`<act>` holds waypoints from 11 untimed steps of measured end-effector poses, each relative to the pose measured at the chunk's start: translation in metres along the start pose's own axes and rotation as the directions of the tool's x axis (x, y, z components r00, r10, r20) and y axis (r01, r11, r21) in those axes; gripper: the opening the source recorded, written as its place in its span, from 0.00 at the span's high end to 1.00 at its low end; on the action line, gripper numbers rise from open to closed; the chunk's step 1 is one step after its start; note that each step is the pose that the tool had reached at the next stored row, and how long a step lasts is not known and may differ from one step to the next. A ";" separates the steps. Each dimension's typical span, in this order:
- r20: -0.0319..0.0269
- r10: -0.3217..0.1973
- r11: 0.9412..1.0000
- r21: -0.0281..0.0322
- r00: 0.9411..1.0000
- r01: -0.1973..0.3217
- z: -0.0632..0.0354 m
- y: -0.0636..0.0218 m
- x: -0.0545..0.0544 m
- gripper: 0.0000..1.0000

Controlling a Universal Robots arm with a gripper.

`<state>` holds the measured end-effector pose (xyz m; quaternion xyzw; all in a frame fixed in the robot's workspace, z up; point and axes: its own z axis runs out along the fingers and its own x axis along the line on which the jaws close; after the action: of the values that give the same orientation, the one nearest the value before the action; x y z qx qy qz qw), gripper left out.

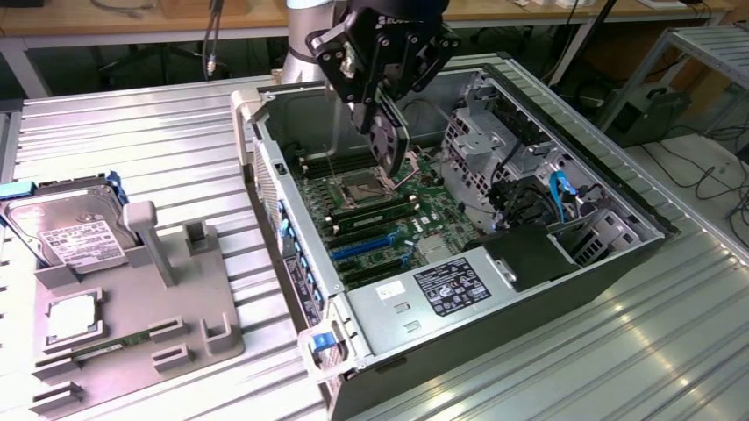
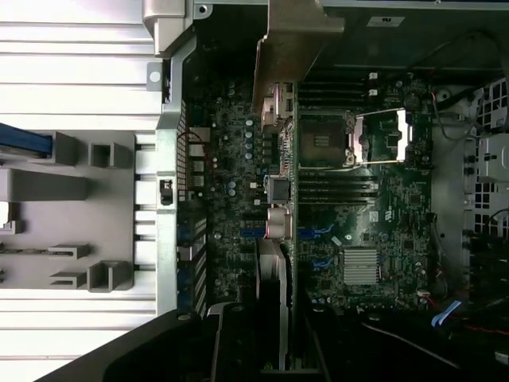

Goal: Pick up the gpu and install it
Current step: 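Pick up the gpu and move the gpu toward the slot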

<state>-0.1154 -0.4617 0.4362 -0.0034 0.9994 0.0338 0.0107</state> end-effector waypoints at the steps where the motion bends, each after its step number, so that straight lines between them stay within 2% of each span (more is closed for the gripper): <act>1: 0.000 0.000 1.000 0.000 1.000 0.000 0.0001 0.0000 -0.003 0.72; 11: 0.000 0.000 1.000 0.000 1.000 0.000 0.0004 -0.0002 -0.022 0.72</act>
<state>-0.0931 -0.4617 0.4363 -0.0034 0.9994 0.0337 0.0106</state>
